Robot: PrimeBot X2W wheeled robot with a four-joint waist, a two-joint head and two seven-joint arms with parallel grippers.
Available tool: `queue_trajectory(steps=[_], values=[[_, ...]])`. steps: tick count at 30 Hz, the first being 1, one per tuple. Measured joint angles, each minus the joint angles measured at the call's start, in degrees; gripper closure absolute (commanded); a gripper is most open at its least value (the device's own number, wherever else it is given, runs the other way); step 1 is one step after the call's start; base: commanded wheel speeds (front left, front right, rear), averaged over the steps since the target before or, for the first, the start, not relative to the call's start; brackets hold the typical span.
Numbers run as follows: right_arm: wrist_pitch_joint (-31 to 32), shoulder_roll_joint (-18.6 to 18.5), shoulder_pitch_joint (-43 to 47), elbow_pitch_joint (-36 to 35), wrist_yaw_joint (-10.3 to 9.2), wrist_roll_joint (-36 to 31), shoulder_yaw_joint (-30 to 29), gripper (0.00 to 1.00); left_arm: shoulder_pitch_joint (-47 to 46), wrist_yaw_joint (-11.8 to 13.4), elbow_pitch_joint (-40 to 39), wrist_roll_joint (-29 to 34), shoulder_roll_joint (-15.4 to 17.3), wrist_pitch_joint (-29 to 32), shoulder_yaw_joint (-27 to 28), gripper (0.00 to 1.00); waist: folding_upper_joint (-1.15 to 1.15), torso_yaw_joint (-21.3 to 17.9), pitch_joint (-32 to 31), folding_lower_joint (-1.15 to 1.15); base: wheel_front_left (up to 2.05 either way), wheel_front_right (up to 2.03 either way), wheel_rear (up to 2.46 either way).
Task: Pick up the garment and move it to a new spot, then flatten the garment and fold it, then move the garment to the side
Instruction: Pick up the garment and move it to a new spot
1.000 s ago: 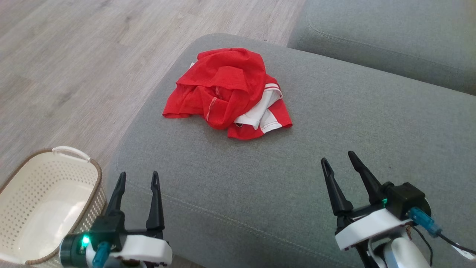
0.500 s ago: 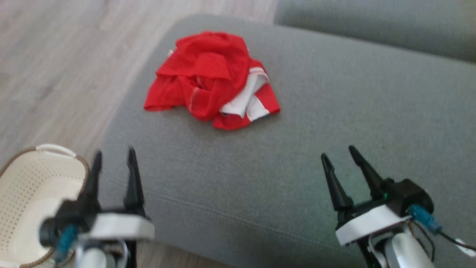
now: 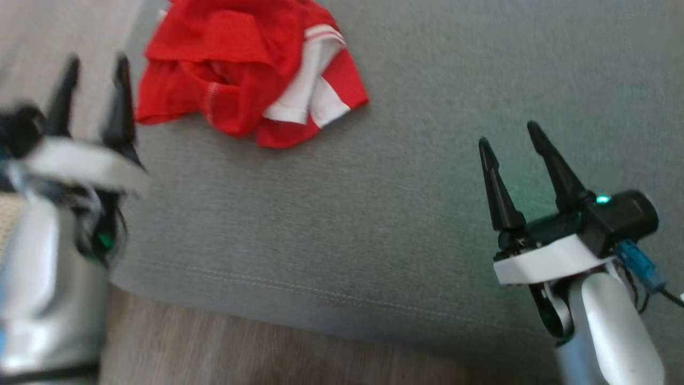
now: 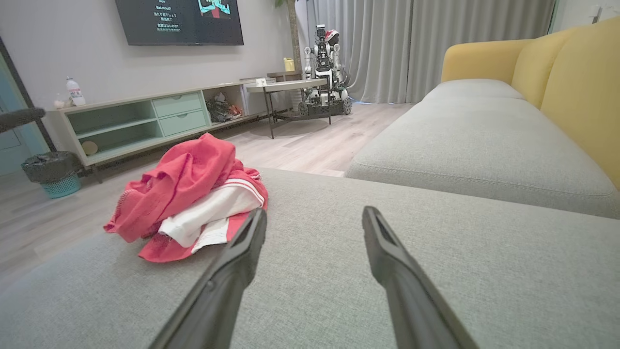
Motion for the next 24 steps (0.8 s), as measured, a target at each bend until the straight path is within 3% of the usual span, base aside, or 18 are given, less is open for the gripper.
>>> queue_trajectory(steps=[8,15,21,22,23,24], values=[[0.7,-0.2,-3.0,-3.1,0.0,-1.5,1.7,0.0,-16.1,-0.5,13.1,-6.7,6.6,8.3,-5.0,0.0,0.0,-4.6,5.8,0.0,0.0,0.0,0.0],[0.7,-0.4,-3.7,-4.3,0.0,-1.9,1.6,0.0,-24.9,-0.5,23.3,-11.4,10.2,14.0,-11.8,0.0,0.0,-8.4,9.3,0.0,0.0,0.0,0.0],[0.7,-0.4,-3.8,-4.3,0.0,-1.8,2.4,0.0,-27.5,-0.9,30.2,-13.3,11.3,14.5,-15.8,0.0,0.0,-10.8,10.9,0.0,0.0,0.0,0.0],[0.6,-0.4,-3.8,-4.3,0.0,-1.7,2.4,0.0,-27.8,-0.9,31.0,-13.8,11.4,14.3,-16.3,0.22,0.0,-11.1,11.0,0.0,0.0,0.0,0.0],[0.6,-0.4,-3.8,-4.3,0.0,-1.5,2.3,0.0,-28.2,-0.9,31.6,-14.3,11.5,14.3,-17.2,0.93,0.0,-11.3,11.1,0.0,0.0,0.0,0.0],[0.6,-0.4,-3.9,-4.2,0.0,-1.3,2.3,0.0,-28.4,-0.9,32.1,-14.8,11.5,14.2,-17.8,1.0,0.0,-11.4,11.1,0.0,0.0,0.0,0.0]])
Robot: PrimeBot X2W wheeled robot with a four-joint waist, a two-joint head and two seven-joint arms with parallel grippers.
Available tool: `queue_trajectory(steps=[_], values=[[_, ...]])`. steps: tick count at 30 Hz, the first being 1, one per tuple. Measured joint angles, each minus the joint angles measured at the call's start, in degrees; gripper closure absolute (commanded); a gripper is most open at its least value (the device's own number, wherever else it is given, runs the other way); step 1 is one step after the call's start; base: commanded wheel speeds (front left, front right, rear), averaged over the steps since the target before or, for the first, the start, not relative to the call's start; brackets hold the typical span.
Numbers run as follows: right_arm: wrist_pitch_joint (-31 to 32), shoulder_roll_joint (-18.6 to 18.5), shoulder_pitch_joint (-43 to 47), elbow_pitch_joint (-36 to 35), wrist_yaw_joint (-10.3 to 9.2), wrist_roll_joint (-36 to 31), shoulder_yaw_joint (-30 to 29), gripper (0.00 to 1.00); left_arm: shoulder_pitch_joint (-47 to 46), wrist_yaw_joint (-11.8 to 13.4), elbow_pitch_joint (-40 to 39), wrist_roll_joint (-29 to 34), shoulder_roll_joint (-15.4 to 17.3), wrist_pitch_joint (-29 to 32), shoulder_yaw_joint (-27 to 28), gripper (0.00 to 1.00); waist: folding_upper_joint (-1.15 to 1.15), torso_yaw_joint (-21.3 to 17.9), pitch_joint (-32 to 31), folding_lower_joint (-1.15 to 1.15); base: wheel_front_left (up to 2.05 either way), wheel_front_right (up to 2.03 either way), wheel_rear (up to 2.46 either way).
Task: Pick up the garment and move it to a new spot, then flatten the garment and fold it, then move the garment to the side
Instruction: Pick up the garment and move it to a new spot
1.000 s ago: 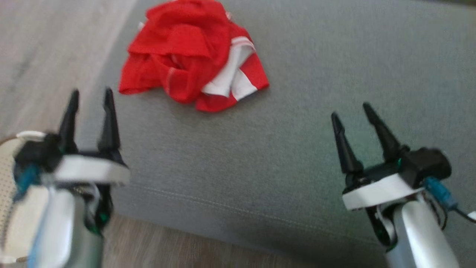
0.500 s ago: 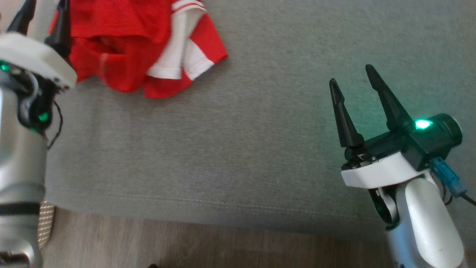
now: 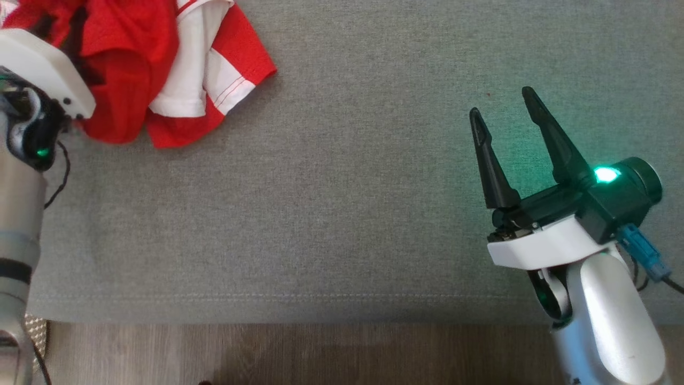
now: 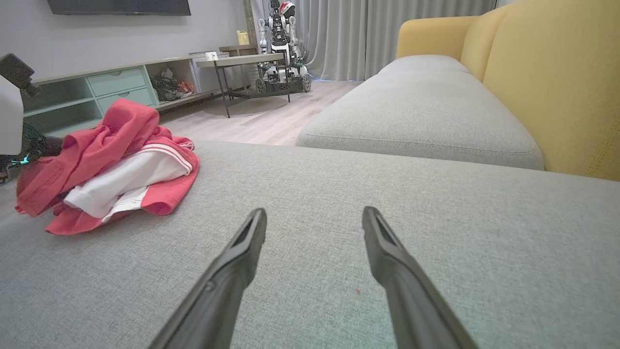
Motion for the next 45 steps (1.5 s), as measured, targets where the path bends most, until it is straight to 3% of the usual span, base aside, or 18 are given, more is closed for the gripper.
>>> queue_trajectory(steps=[7,16,20,32,38,45], values=[[-0.5,0.0,-0.1,1.4,0.0,0.3,-0.1,0.0,-0.6,0.0,1.2,-3.3,0.6,-3.0,-5.0,1.0,0.0,0.3,-1.0,0.0,0.0,0.0,0.0],[-0.7,0.0,0.0,3.5,0.0,1.9,-0.1,0.0,-2.2,0.0,0.9,-5.4,0.7,-15.9,-5.0,1.0,0.0,1.3,-5.5,0.0,0.0,0.0,0.0],[-0.8,0.0,0.2,4.5,0.0,3.2,0.0,0.0,-2.5,0.0,-2.5,-5.8,0.6,-18.6,-4.0,1.0,0.0,1.5,-8.2,0.0,0.0,0.0,0.0],[-0.8,0.0,2.4,5.3,0.0,6.7,0.6,0.0,2.5,3.0,-22.4,-5.6,-0.7,-19.4,1.4,1.0,0.0,-0.1,-15.3,-0.01,0.0,0.0,0.0],[-0.8,0.0,2.8,4.3,0.0,8.5,1.3,0.0,2.6,5.8,-33.7,-4.9,-4.3,-17.2,-0.9,1.0,0.0,-4.5,-16.5,-0.01,0.0,0.0,0.0],[-0.8,0.0,2.6,1.2,0.0,10.5,2.7,0.0,-1.4,7.7,-37.7,-2.1,-6.1,-14.0,-4.4,1.0,0.0,-10.3,-15.4,-0.01,0.0,0.0,0.0]])
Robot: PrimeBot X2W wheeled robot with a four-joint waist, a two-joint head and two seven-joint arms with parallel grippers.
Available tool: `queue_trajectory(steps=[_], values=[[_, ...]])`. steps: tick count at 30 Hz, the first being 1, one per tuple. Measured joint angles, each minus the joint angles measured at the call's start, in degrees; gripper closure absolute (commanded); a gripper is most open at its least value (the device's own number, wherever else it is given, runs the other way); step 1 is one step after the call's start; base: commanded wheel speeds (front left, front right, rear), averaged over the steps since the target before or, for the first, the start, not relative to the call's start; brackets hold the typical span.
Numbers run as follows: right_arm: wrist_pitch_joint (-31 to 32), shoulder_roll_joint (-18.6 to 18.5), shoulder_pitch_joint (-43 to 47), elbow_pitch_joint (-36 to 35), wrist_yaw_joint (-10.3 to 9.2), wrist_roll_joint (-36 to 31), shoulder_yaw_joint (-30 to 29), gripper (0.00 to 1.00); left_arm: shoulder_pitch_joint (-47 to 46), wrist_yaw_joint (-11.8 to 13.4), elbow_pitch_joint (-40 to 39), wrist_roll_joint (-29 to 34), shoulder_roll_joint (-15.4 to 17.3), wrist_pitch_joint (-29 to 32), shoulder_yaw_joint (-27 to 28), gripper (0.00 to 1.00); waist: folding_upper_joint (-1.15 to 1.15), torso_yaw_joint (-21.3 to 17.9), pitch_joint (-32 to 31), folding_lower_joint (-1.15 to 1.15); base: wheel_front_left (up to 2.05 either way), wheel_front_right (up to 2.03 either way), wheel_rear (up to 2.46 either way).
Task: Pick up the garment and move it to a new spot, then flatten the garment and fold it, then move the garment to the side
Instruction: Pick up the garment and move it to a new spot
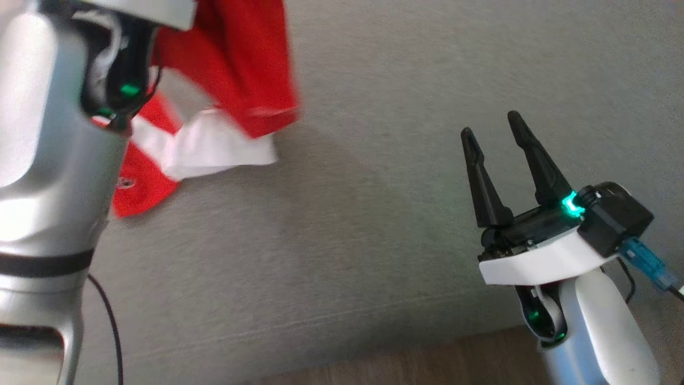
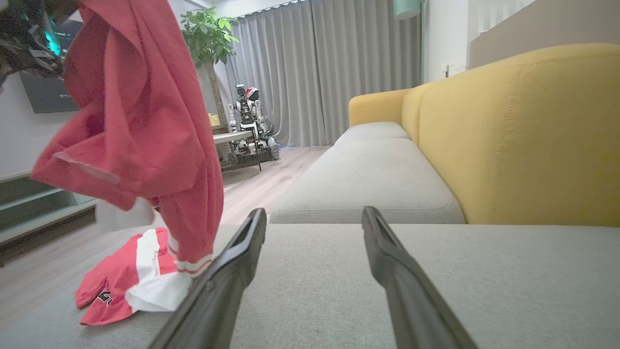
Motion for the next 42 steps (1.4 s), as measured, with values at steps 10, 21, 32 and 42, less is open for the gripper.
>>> queue_trajectory(steps=[10,21,32,42], values=[[0.0,0.0,-1.2,-4.8,0.0,4.6,2.5,0.0,-4.9,0.8,7.6,4.0,-3.4,2.6,-5.4,1.0,0.0,-11.7,4.4,0.0,0.0,0.0,0.0],[0.0,0.0,-1.3,-6.5,0.0,6.6,3.4,0.0,-6.4,-3.0,20.1,3.7,-13.2,5.2,-14.2,0.0,0.0,-20.3,9.5,0.0,0.0,0.0,0.0],[0.0,0.0,-1.2,-5.3,0.0,4.2,1.4,0.0,-4.7,-3.1,19.2,0.1,-11.6,0.8,-14.9,0.0,0.0,-13.8,7.1,0.0,0.0,0.0,0.0],[0.0,0.0,1.2,-1.4,0.0,-0.6,-2.9,0.0,14.7,1.9,10.9,1.0,-0.1,-5.1,-8.1,0.0,0.0,-3.5,1.7,0.0,0.0,0.0,0.0]])
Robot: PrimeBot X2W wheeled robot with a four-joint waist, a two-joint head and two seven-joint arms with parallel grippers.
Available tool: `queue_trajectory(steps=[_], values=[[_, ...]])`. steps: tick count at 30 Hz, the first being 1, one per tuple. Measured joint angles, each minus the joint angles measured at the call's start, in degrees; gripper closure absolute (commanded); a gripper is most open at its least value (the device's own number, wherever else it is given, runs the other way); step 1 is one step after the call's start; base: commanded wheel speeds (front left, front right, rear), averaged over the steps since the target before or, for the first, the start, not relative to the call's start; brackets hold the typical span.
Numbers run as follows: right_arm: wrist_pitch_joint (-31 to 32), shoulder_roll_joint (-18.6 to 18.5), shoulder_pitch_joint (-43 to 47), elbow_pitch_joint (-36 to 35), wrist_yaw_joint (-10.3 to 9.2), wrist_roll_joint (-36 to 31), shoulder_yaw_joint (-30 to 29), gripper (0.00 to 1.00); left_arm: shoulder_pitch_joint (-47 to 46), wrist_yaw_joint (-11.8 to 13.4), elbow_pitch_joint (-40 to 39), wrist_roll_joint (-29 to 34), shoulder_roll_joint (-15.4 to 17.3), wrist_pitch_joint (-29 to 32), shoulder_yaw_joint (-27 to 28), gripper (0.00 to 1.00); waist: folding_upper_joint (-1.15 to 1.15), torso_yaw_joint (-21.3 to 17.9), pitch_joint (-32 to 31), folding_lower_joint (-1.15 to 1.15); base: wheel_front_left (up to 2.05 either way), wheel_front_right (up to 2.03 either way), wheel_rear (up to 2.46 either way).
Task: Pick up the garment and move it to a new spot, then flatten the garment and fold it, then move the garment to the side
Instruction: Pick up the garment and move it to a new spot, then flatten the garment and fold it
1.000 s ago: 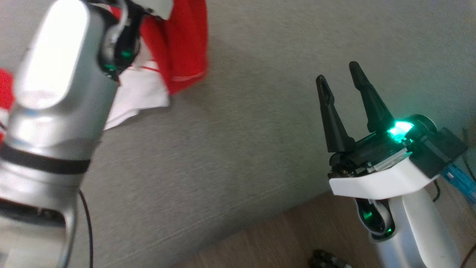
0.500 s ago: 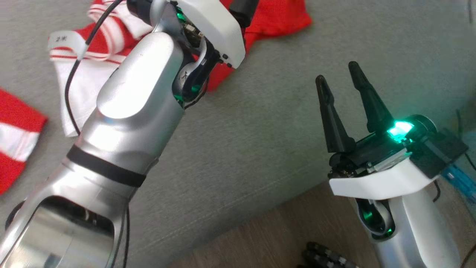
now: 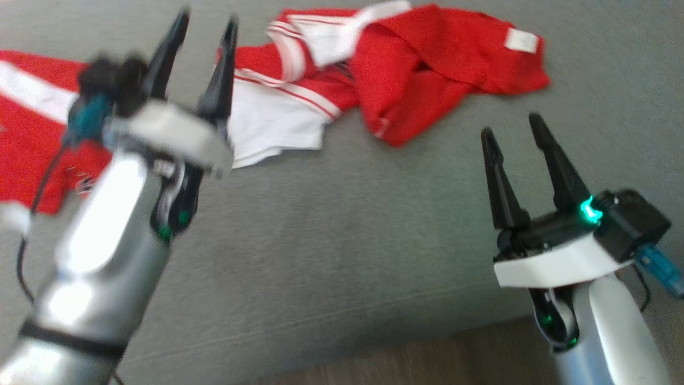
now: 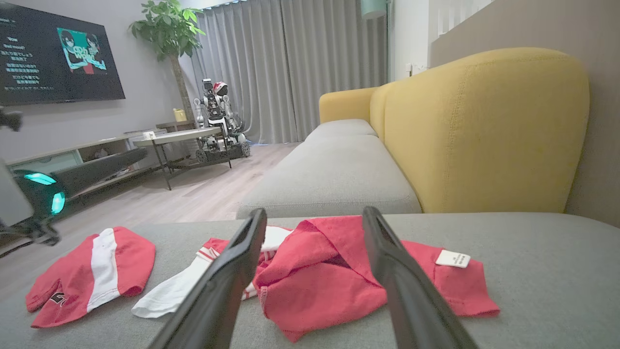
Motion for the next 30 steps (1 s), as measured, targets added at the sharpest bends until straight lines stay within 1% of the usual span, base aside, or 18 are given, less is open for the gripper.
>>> queue_trajectory(steps=[4,7,9,12,14,15,17,20,24,27,30], values=[[0.0,0.0,2.1,1.4,0.0,-1.2,-0.4,0.0,10.3,2.0,-7.2,0.7,1.5,0.0,3.7,0.0,0.0,4.3,-2.4,0.0,0.0,0.0,0.0],[0.0,0.0,2.6,2.2,0.0,-2.1,-0.3,0.0,17.8,2.7,-12.7,2.4,1.0,-0.2,6.7,0.0,0.0,6.9,-3.9,0.0,0.0,0.0,0.0],[0.0,0.0,2.6,2.5,0.0,-2.4,-0.4,0.0,22.7,2.9,-15.3,3.1,-0.5,-0.2,9.4,0.0,0.0,8.3,-4.8,0.0,0.0,0.0,0.0],[0.0,0.0,2.7,3.1,0.0,-2.5,-0.6,0.0,29.2,2.7,-17.6,4.4,-4.0,-0.2,13.0,0.0,0.0,10.0,-5.8,0.0,0.0,0.0,0.0],[0.0,0.0,2.9,3.7,0.0,-2.9,-0.6,0.0,31.9,2.2,-17.9,6.4,-6.1,-0.2,15.1,0.0,0.0,10.8,-6.3,0.0,0.0,0.0,0.0],[0.0,0.0,2.9,3.7,0.0,-2.9,-0.6,0.0,31.9,2.2,-17.9,6.4,-6.1,-0.2,15.1,0.0,0.0,10.8,-6.3,0.0,0.0,0.0,0.0],[0.0,0.0,3.4,4.0,0.0,-3.0,-0.7,0.0,32.9,1.1,-18.4,7.9,-8.2,-0.3,17.2,0.0,0.0,11.3,-6.5,0.0,0.0,0.0,0.0],[0.0,0.0,3.8,4.7,0.0,-3.5,-1.3,0.0,32.9,-1.2,-19.1,11.1,-9.8,-0.3,18.8,0.0,0.0,11.9,-6.4,0.0,0.0,0.0,0.0],[0.0,0.0,3.5,6.8,0.0,-4.0,-2.6,0.0,32.9,-4.1,-18.9,13.2,-11.7,-0.3,20.2,0.0,0.0,12.9,-5.7,0.0,0.0,0.0,0.0],[0.0,0.0,2.7,10.3,0.0,-4.5,-3.2,0.0,32.9,-5.3,-18.1,13.8,-12.4,-0.3,21.3,0.0,0.0,13.6,-4.9,0.0,0.0,0.0,0.0],[0.1,0.0,-0.1,14.7,0.0,-5.3,-4.4,0.0,32.9,-6.3,-17.5,14.7,-13.2,-0.3,21.7,0.0,0.0,14.7,-3.9,0.0,0.0,0.0,0.0]])
